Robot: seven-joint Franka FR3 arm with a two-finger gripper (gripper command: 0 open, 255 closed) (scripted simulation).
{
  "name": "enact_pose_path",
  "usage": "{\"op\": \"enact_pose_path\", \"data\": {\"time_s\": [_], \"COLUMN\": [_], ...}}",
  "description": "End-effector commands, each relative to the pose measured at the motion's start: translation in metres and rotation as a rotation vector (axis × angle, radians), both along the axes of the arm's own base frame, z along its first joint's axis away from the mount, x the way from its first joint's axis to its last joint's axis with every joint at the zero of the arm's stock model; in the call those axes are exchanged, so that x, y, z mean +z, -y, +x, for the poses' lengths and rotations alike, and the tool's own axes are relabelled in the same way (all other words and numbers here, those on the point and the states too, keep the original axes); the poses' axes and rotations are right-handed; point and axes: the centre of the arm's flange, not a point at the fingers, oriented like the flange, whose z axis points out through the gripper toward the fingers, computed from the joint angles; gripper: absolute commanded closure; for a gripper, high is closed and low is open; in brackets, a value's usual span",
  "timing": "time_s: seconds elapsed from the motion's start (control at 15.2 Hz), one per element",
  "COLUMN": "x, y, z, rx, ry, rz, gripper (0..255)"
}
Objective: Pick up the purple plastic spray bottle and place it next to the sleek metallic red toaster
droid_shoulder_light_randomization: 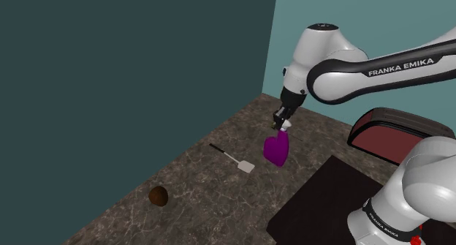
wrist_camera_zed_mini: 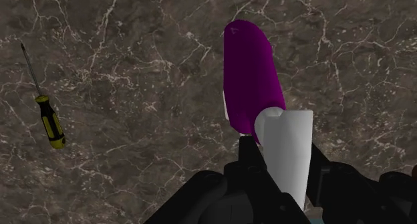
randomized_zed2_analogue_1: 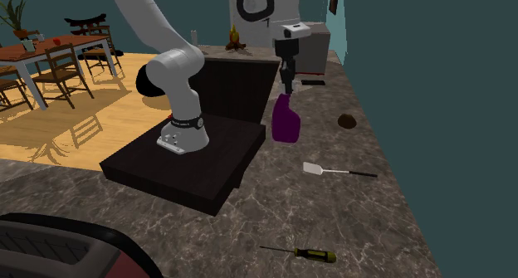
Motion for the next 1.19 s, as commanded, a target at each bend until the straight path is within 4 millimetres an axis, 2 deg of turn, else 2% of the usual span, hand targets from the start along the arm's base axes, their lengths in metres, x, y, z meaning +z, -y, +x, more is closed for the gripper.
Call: {"op": "enact_pose_path", "data": {"time_s": [0.0,1.12], "x": [0.011,0.1], "y": [0.0,0.0], "z": [0.0,0.0], "rx": [0.0,0.0], "ry": [-0.001,-0.001], "rz": [0.0,0.0], "gripper": [255,255]}}
